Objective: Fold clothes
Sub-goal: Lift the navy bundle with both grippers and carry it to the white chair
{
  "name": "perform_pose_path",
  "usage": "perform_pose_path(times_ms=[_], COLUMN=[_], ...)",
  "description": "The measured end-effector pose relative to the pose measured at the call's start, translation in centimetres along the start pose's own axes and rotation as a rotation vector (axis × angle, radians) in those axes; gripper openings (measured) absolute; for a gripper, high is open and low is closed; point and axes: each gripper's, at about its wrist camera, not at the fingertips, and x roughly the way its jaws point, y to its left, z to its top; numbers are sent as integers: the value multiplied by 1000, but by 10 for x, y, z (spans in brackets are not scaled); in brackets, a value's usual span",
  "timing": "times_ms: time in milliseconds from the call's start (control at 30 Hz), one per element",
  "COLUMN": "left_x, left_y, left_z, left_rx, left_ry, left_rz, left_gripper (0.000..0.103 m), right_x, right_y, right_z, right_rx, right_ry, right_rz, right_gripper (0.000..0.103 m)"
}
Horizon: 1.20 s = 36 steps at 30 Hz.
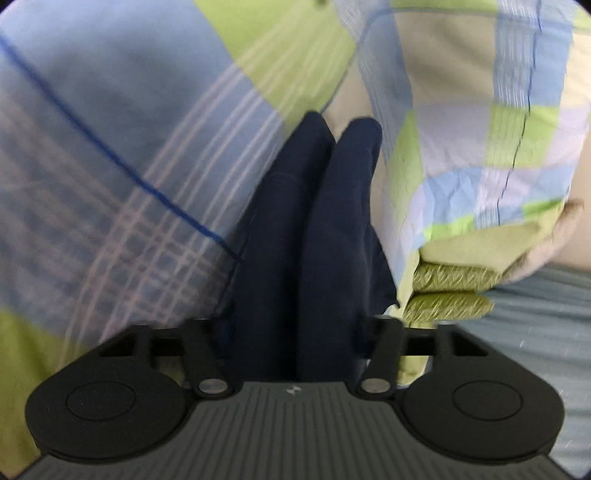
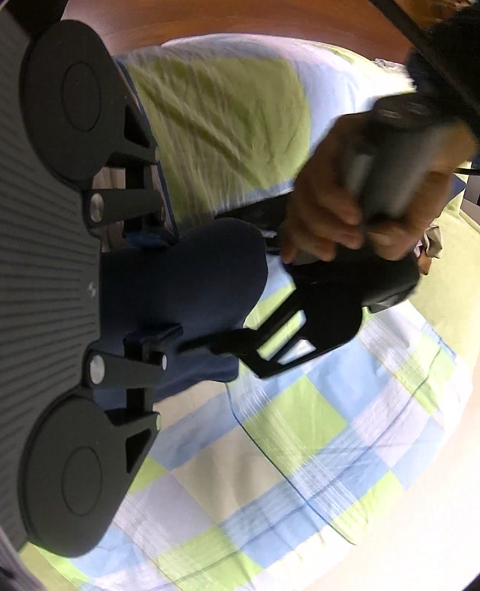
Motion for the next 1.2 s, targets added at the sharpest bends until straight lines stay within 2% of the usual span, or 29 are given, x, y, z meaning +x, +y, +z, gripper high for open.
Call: perform_pose_path(times_ms=[33,100,200,267,333,400,433,467,567,667,767,867,900,967,1067,1200], left_x=[0,-2,0,1,2,3,3,3,5,7,8,9,10,12,15,22], left_y=[-1,-5,-9,-12,-16,-20,-21,-22,-24,-25,-25,-26,-31,-45,-67,-106], left_z=[1,-1,1,2,3,3,3,2,3,3,2,2,1,-3,-9,-15], left_rx=[21,62,70,64,63,60,58,54,47,48,44,49,80,177,297,459], left_ry=[1,5,20,26,31,31,31,32,38,44,46,48,47,42,43,73], left_rz=[5,38,79,93,118,135,138,145,165,176,178,176,188,225,272,334], left_gripper=[44,44,46,47,48,49,49,50,52,52,53,51,49,44,37,34], right_x=[-5,-21,-38,-52,-56,-57,-58,-53,-35,-25,-20,-3,-1,-1,-23,-50], right_y=[-5,-36,-103,-150,-181,-215,-220,-230,-238,-245,-251,-256,-255,-249,-238,-221], right_z=[0,-10,-46,-94,-134,-188,-206,-230,-263,-281,-287,-286,-284,-281,-269,-249], right_rx=[35,207,572,836,1015,1220,1275,1353,1416,1455,1496,1519,1514,1501,1496,1534], right_ry=[9,42,139,217,241,253,245,236,245,190,107,56,57,53,36,0], right_rz=[19,35,-9,-21,-30,19,65,147,273,369,445,499,505,491,396,269], right_gripper=[49,61,63,63,63,63,61,59,54,54,49,24,18,14,12,12])
